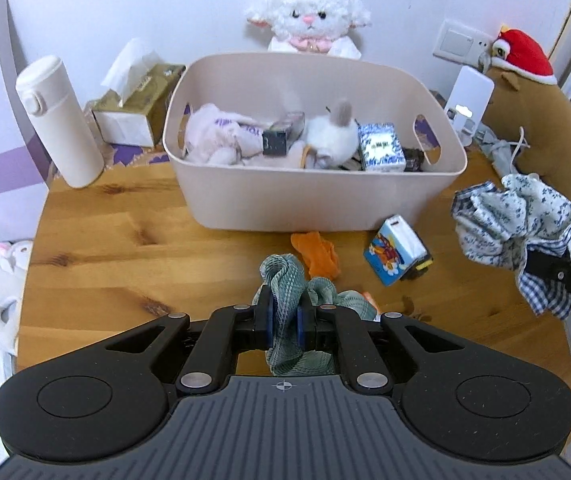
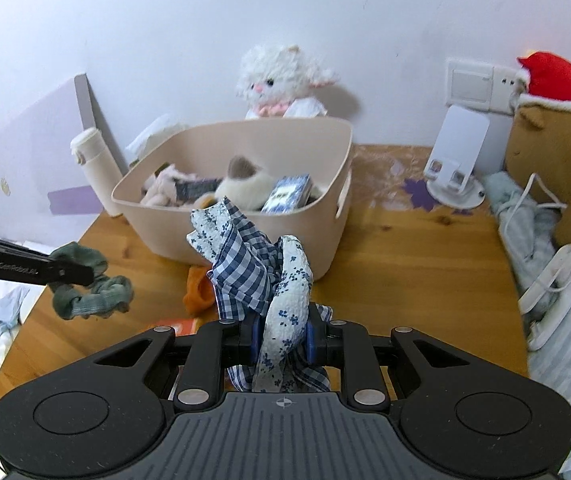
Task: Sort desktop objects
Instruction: 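Carry the scrunchie and checked cloth into the basket and open both grippers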
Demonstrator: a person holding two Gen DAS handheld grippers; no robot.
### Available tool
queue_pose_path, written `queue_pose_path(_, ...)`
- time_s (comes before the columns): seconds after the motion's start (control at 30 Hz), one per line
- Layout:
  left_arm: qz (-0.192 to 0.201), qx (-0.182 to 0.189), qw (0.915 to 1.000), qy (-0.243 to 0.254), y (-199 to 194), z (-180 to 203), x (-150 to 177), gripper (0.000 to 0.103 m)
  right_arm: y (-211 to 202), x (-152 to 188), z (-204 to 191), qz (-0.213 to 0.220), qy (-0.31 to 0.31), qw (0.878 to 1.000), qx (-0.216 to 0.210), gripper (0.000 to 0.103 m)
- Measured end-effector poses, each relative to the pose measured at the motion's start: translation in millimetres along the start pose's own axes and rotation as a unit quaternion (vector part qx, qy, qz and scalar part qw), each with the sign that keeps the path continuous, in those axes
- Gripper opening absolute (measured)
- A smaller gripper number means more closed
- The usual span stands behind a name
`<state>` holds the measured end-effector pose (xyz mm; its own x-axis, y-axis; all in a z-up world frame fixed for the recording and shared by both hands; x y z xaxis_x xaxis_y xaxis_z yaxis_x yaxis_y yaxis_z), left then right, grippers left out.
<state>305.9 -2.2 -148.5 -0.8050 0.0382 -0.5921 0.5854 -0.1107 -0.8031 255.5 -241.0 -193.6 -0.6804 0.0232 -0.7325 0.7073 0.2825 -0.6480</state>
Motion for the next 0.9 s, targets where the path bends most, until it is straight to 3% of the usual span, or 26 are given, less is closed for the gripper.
queue_pose_path(0.4, 0.066, -0.008, 0.9975, 0.025, -26, -8, -47, 0.01, -9, -42, 15, 0.049, -0.009, 0.999, 0.019, 0.02)
queue_pose_path(0.9, 0.094, -0.005, 0.9949, 0.037, -23, -21, -106, 0.01, 2, -95, 9, 0.09, -0.035, 0.994, 0.042, 0.02)
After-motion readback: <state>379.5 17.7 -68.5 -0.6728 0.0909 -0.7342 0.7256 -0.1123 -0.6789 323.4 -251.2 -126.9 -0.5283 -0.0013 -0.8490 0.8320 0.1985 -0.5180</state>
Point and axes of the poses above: each gripper's, at about its wrist camera, not at the fingertips, and y roughly the way its jaws point, z to its right, x to its underside, the point moved 7 cm from there along y, roughly the way its jaws point, and after that the axes turned 4 degrees about z, right-handed, at the moved point
